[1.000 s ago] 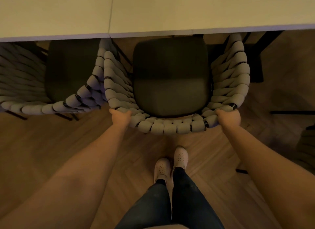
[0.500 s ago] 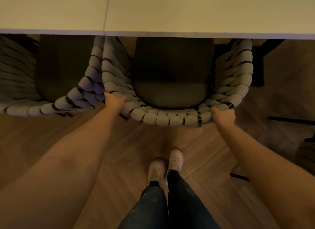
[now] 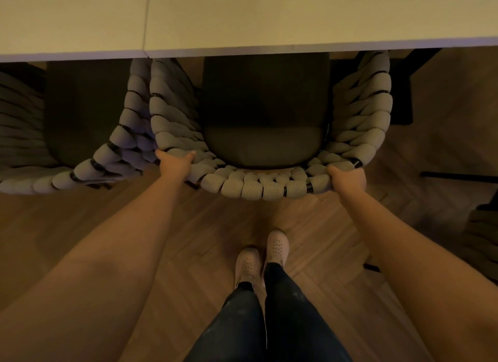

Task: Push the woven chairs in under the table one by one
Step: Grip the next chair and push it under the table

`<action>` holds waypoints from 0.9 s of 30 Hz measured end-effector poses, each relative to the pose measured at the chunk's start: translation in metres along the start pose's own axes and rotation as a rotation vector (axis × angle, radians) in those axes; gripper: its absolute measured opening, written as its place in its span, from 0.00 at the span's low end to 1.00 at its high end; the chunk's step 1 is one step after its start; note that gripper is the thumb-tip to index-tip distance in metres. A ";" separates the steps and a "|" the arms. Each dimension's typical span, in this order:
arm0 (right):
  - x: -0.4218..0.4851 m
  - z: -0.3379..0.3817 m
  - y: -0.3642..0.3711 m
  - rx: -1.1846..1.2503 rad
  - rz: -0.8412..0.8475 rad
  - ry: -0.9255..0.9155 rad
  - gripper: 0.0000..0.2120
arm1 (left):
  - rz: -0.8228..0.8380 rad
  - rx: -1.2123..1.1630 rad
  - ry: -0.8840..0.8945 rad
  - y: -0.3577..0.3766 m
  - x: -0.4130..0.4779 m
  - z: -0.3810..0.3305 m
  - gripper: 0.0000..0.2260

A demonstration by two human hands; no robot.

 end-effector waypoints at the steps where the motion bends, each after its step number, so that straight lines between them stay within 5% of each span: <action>1: 0.003 -0.002 -0.002 -0.001 0.016 -0.004 0.30 | -0.006 -0.023 -0.013 0.003 -0.004 0.004 0.41; 8: 0.004 0.001 -0.013 0.163 0.234 0.058 0.34 | 0.051 -0.229 -0.145 0.028 -0.056 0.030 0.42; 13: -0.010 -0.013 -0.027 0.116 0.220 -0.056 0.38 | 0.325 -0.283 -0.112 0.047 -0.099 0.059 0.41; 21: -0.085 -0.090 -0.066 -0.040 0.147 -0.258 0.40 | 0.791 0.409 0.457 0.073 -0.170 0.093 0.28; 27: -0.118 -0.188 -0.125 -0.118 0.075 -0.229 0.40 | 0.839 0.720 0.760 0.094 -0.240 0.115 0.25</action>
Point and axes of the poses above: each hand's wrist, its own x-axis towards the middle knuckle, its own y-axis out of the palm, z = x × y, the point moved 2 cm from there along x, towards the middle knuckle, and after that the axes turned 3 degrees about -z, right-handed, at the moved point
